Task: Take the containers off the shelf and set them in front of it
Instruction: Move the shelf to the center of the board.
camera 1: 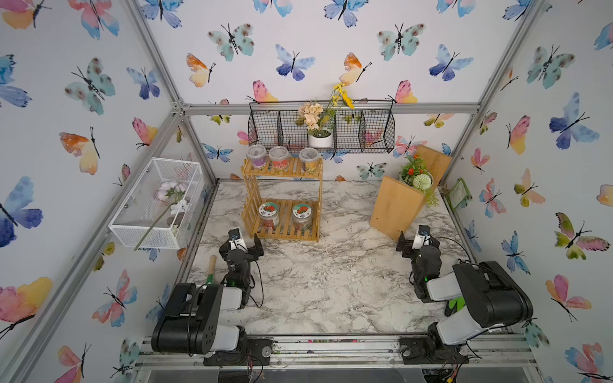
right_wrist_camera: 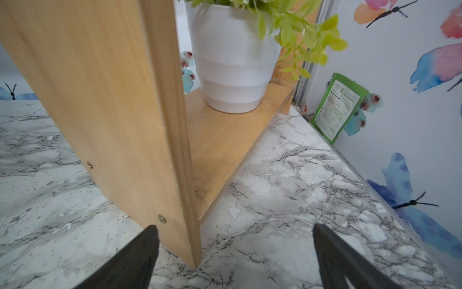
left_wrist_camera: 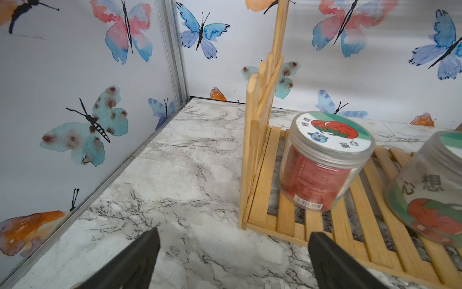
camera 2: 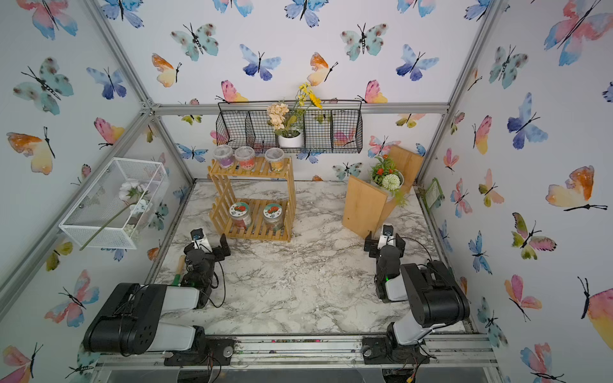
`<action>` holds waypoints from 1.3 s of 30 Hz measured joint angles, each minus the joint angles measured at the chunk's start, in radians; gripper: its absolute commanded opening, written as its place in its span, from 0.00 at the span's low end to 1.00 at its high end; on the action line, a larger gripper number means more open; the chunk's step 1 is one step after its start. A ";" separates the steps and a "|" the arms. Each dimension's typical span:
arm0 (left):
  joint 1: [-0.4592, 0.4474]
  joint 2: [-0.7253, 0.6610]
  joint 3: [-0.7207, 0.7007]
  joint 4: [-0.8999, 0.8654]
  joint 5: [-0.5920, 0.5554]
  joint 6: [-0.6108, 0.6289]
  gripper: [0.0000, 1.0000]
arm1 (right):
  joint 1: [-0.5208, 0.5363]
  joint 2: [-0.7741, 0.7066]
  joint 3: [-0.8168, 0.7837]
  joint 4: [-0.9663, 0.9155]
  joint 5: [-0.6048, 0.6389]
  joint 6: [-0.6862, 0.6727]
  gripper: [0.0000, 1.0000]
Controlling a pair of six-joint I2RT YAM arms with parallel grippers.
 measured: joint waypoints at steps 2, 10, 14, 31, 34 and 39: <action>0.000 0.000 0.000 0.002 -0.001 0.002 0.99 | 0.000 0.000 0.000 0.000 0.000 0.000 0.98; 0.000 0.000 0.000 0.001 -0.001 0.003 0.99 | 0.000 0.000 0.000 0.000 0.000 0.000 0.98; 0.000 0.000 0.000 0.001 -0.001 0.003 0.99 | 0.000 0.000 0.000 0.000 0.000 0.000 0.98; 0.008 0.000 0.000 0.000 0.000 0.003 0.97 | 0.000 0.000 0.000 -0.002 -0.002 0.000 0.98; 0.007 -0.005 0.010 -0.028 -0.005 0.002 0.97 | 0.000 -0.003 0.000 -0.002 -0.010 -0.002 0.98; 0.007 -0.063 0.141 -0.233 -0.008 0.005 0.97 | 0.000 -0.090 0.013 -0.088 -0.044 -0.021 0.98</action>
